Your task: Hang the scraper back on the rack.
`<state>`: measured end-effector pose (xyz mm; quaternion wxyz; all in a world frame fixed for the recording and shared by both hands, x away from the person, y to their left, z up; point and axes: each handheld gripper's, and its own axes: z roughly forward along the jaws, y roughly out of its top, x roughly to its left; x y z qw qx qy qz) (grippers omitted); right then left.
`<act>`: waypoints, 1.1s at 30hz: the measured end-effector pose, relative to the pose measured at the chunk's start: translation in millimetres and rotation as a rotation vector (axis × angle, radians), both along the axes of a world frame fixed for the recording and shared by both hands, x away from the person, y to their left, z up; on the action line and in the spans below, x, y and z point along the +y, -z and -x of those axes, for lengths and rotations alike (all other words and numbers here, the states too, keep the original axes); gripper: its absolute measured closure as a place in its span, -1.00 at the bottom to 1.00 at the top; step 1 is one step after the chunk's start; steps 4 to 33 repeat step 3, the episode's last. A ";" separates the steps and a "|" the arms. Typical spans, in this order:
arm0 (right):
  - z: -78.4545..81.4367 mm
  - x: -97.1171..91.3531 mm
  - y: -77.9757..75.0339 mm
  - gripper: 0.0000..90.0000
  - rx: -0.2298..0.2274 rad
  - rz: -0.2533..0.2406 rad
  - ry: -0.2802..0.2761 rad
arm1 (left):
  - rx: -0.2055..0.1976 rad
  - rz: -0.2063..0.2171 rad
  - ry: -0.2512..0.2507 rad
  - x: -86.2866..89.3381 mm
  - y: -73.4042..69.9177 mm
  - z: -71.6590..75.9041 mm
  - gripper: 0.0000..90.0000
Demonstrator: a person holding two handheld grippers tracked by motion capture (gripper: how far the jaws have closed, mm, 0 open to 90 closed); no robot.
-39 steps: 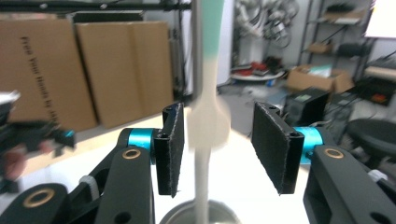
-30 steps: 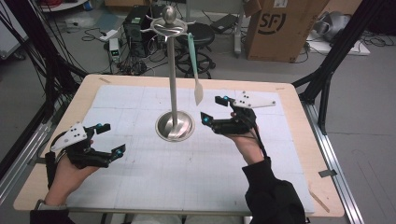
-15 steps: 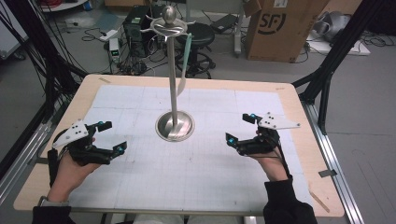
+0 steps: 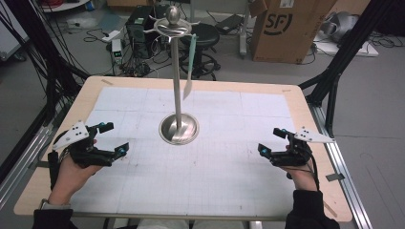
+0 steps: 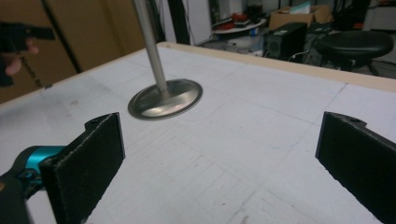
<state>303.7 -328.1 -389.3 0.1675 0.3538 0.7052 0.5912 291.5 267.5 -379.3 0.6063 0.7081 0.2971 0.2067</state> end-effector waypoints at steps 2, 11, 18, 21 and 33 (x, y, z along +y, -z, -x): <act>0.5 -0.8 -0.4 -0.99 -0.004 -0.005 0.000 | 0.004 -0.004 -0.002 0.0 1.2 -0.8 -0.96; 0.3 -0.2 -0.5 -0.99 -0.008 -0.005 -0.002 | 0.005 -0.007 -0.005 0.1 1.9 -1.3 -0.96; 0.3 -0.2 -0.5 -0.99 -0.008 -0.005 -0.002 | 0.005 -0.007 -0.005 0.1 1.9 -1.3 -0.96; 0.3 -0.2 -0.5 -0.99 -0.008 -0.005 -0.002 | 0.005 -0.007 -0.005 0.1 1.9 -1.3 -0.96; 0.3 -0.2 -0.5 -0.99 -0.008 -0.005 -0.002 | 0.005 -0.007 -0.005 0.1 1.9 -1.3 -0.96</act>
